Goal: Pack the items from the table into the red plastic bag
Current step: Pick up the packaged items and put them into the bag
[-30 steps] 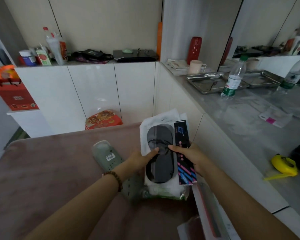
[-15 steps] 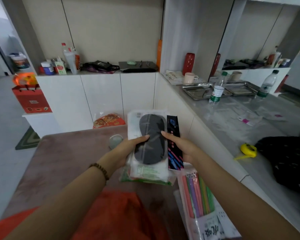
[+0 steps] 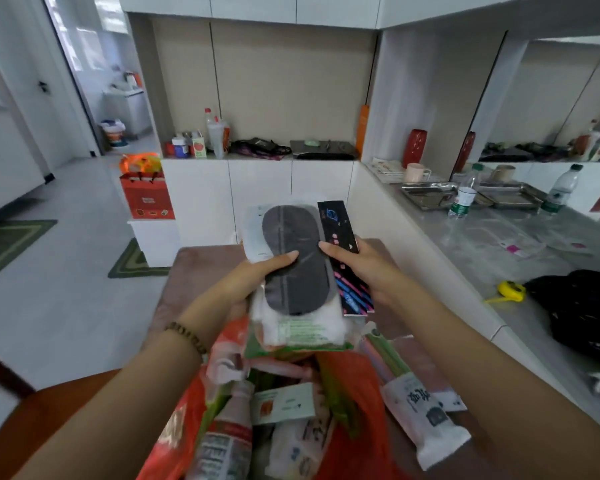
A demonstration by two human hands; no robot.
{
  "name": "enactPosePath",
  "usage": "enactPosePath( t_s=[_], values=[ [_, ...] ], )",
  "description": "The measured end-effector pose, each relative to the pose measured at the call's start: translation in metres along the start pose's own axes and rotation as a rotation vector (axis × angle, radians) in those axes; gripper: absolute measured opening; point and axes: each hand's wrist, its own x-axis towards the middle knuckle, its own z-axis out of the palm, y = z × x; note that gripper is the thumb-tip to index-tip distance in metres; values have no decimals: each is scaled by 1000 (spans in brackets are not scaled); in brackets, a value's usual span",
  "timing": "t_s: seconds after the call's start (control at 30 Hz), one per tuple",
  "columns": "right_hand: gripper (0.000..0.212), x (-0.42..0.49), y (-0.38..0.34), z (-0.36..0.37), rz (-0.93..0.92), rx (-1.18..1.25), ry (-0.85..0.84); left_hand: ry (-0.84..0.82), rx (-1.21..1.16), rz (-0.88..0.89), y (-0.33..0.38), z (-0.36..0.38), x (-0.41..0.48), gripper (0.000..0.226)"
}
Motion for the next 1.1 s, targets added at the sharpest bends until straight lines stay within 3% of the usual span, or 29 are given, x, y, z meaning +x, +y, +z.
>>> enactPosePath(
  t_s=[0.07, 0.13, 0.2, 0.27, 0.37, 0.43, 0.53, 0.6, 0.67, 0.8, 0.93, 1.03, 1.1],
  values=[
    [50, -22, -1, 15, 19, -109, -49, 49, -27, 0, -8, -12, -30, 36],
    [70, -45, 1, 25, 50, -223, -100, 121, -59, 56, -15, -29, -57, 24],
    [78, -69, 4, 30, 58, -375, -125, 169, -104, 83, -20, -47, -83, 32],
    [69, -92, 11, 30, 61, -569, -92, 198, -129, 65, -25, -66, -104, 49],
    [74, -122, 32, 21, 50, -843, 29, 224, -135, 40, -33, -88, -133, 33],
    [65, -136, 43, 16, 82, -834, 85, 221, -128, 10, -41, -96, -148, 26],
    [49, -157, 47, 11, 241, -869, -20, 213, -111, -1, -55, -103, -165, 33],
    [32, -170, 51, 16, 371, -741, -137, 210, -91, -4, -62, -105, -173, 44],
    [32, -175, 54, 26, 411, -385, -157, 183, -36, -29, -69, -104, -178, 50],
    [21, -177, 43, 38, 253, 140, -107, 60, 111, -190, -78, -92, -190, 35],
    [51, -184, 34, 43, 205, 160, -144, -130, 197, -320, -86, -87, -195, 47],
    [36, -193, 30, 49, 184, 158, -117, -219, 257, -385, -92, -82, -190, 28],
    [27, -198, 28, 49, 162, 152, -113, -218, 253, -405, -95, -79, -184, 31]
  ],
)
